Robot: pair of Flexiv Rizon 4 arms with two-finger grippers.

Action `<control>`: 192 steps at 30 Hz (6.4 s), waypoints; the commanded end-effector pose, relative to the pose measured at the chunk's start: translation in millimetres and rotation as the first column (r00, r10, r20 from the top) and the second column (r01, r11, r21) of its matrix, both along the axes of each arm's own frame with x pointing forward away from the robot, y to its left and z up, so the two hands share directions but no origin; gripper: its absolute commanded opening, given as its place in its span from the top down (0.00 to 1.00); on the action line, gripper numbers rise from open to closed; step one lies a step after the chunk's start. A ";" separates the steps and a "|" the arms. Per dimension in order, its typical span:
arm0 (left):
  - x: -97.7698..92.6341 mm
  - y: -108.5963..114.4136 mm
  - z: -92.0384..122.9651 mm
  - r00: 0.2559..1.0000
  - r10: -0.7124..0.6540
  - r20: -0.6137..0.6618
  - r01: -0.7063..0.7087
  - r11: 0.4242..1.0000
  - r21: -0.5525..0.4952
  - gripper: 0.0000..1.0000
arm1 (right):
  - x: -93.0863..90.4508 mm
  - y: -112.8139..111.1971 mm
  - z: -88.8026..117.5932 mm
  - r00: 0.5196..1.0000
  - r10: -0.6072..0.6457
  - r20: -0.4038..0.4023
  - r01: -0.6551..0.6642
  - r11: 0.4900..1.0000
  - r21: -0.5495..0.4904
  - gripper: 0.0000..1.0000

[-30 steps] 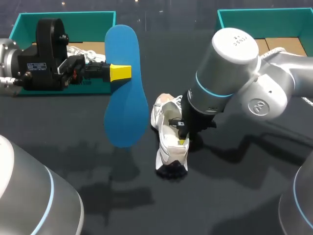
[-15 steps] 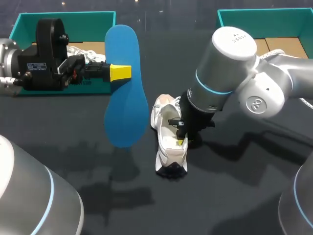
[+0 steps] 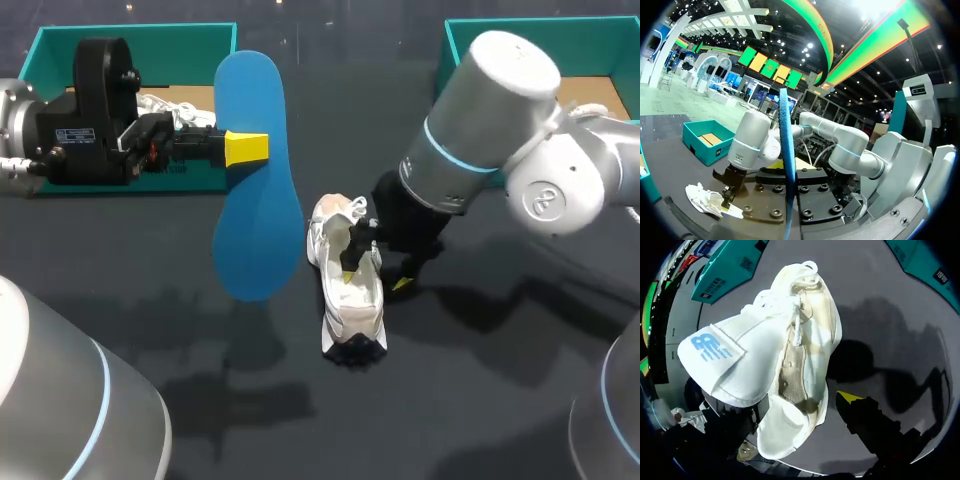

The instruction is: Take the shoe out of the shoebox, open the shoe tongue, remove and reinsert the insole, then place the shoe into the shoebox

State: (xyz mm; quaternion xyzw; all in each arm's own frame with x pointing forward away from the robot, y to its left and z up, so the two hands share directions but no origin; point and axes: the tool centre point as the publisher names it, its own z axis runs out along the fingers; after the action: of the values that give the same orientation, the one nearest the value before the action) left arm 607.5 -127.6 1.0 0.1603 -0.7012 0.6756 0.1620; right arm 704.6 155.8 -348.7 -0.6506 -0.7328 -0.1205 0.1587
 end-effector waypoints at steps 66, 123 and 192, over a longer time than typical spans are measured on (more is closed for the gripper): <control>37.9 -14.1 -7.4 0.427 -0.066 0.902 0.011 0.998 0.068 1.00 | 21.4 -61.2 133.6 0.999 -0.040 0.018 0.007 0.563 0.826 0.00; 119.1 -101.7 -125.5 -0.643 -0.058 0.764 -0.043 0.998 0.040 1.00 | 97.9 -63.6 195.2 0.996 -0.093 -0.017 0.055 0.426 0.903 0.00; 151.1 -146.5 -179.8 -0.558 -0.118 0.821 -0.101 0.992 0.074 1.00 | 89.0 -8.5 183.1 0.983 -0.128 -0.134 0.172 0.363 0.916 0.60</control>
State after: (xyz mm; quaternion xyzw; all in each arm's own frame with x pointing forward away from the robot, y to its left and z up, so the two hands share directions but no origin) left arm 758.4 -273.8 -178.8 -0.5176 -0.5140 0.4112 -0.5466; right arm 793.8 146.8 -164.7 -0.5173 -0.4756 -0.5098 0.4963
